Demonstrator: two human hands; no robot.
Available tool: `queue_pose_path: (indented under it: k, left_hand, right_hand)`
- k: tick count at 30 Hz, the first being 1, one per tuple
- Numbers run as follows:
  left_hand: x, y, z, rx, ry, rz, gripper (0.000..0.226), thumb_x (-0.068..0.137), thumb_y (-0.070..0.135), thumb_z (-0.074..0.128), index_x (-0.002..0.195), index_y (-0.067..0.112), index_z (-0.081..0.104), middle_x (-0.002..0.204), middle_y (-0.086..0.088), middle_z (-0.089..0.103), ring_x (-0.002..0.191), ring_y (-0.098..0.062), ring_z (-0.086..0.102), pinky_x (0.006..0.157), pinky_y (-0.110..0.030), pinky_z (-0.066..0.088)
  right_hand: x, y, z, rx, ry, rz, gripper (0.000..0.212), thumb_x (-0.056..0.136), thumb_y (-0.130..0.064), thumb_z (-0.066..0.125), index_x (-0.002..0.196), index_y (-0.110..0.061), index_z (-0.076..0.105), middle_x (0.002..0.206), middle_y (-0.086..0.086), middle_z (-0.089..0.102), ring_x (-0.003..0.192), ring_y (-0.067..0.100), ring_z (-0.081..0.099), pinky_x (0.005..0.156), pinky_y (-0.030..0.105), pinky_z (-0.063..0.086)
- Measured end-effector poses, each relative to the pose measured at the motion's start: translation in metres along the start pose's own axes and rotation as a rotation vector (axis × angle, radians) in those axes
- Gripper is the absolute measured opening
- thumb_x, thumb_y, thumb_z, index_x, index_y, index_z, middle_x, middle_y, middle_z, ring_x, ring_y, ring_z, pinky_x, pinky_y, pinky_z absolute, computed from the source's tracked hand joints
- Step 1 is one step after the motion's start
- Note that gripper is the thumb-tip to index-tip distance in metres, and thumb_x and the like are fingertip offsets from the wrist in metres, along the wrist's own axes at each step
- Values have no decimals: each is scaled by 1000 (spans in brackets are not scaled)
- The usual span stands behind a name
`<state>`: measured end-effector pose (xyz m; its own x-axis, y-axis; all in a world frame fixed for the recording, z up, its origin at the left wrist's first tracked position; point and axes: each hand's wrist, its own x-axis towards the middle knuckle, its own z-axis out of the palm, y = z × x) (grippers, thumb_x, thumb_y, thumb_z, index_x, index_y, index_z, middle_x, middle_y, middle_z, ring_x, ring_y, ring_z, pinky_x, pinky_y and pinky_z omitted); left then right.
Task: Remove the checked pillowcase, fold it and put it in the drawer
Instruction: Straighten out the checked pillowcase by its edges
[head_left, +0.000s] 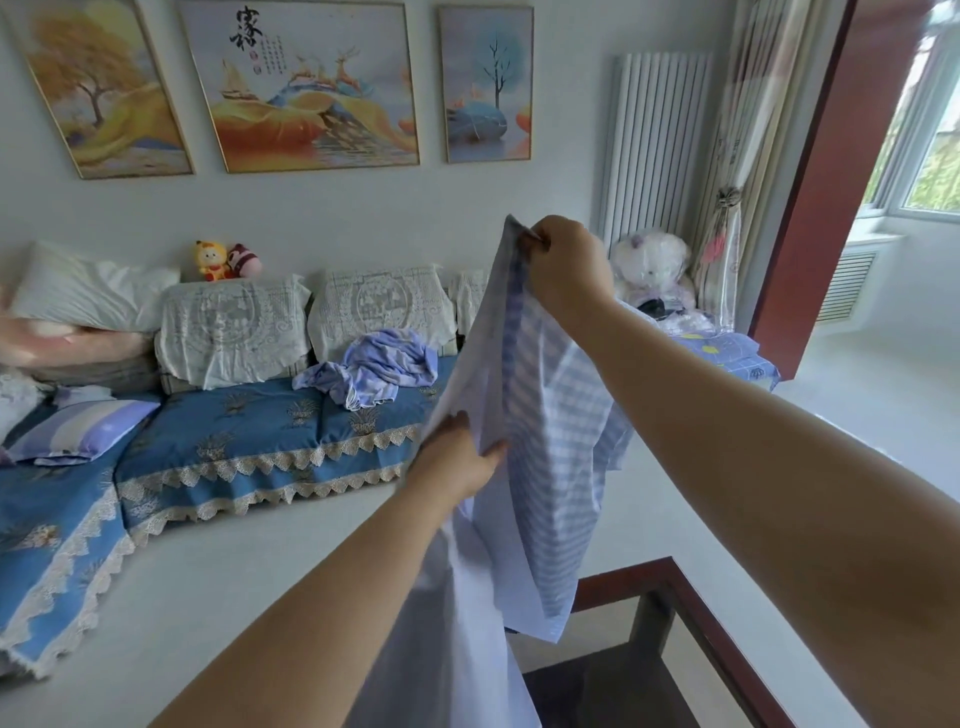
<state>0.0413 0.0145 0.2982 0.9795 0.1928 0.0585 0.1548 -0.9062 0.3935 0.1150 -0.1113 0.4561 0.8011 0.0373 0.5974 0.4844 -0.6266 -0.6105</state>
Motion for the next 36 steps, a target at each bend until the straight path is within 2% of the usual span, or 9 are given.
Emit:
queue_pose_path:
  k: [3,7,12,14,16,18,21,29,36]
  left_hand:
    - [12,-27,-33,-165,-33,55,81,88,44,62,150,11,22,157,-5,25,142,-20,28,108,-23,24]
    - [28,-35,-76,-153,-3,145,74,82,46,69,143,18,38,151,1,38,135,-15,39,99,-19,28]
    - [4,17,1,-484,-2,67,86,85,55,58,152,15,20,157,0,24,143,-20,26,114,-32,27]
    - [2,20,32,-567,20,-115,67,93,39,54,148,11,29,150,-5,37,138,-24,36,105,-31,34]
    - [5,15,51,-664,-1,-254,37,95,22,49,127,3,51,115,-11,60,115,-31,54,81,-27,39]
    - [2,9,63,-719,-25,-333,24,93,12,44,104,1,62,83,-9,57,87,-32,59,68,-24,36]
    - [-11,1,80,-675,-4,-334,23,94,11,42,87,7,63,82,-5,56,73,-20,51,57,-23,35]
    - [-51,-52,80,-455,393,-148,19,100,19,40,84,16,51,74,0,58,70,-22,56,57,-28,38]
    - [-22,-83,-5,-517,662,82,18,97,25,53,93,11,62,71,4,58,66,-17,55,58,-30,40]
  right_hand:
    - [6,9,-15,9,76,67,17,90,-15,43,79,-14,55,64,-2,52,57,16,46,46,25,28]
    - [22,11,-27,65,160,97,17,91,-18,45,77,-14,54,60,-5,47,55,15,44,46,24,29]
    - [21,1,-12,18,83,75,31,93,-26,45,64,-16,42,58,-3,43,52,15,40,45,27,26]
    - [16,1,0,31,58,68,37,93,-30,46,60,-17,38,56,-2,44,50,16,41,44,27,28]
    - [15,3,8,42,51,74,38,93,-31,46,59,-17,39,54,-2,45,49,17,42,45,26,30]
    - [16,3,12,35,52,87,38,94,-31,46,59,-17,38,54,-2,44,47,15,40,44,25,28]
    - [18,7,12,14,51,111,38,94,-29,46,58,-19,36,55,-3,43,48,13,39,45,26,27]
    - [7,81,-2,-84,0,315,24,91,-10,42,100,-8,63,85,6,57,83,26,55,70,31,40]
    - [10,64,-12,78,255,250,26,95,-17,39,106,-11,61,82,-4,52,84,17,49,76,34,43]
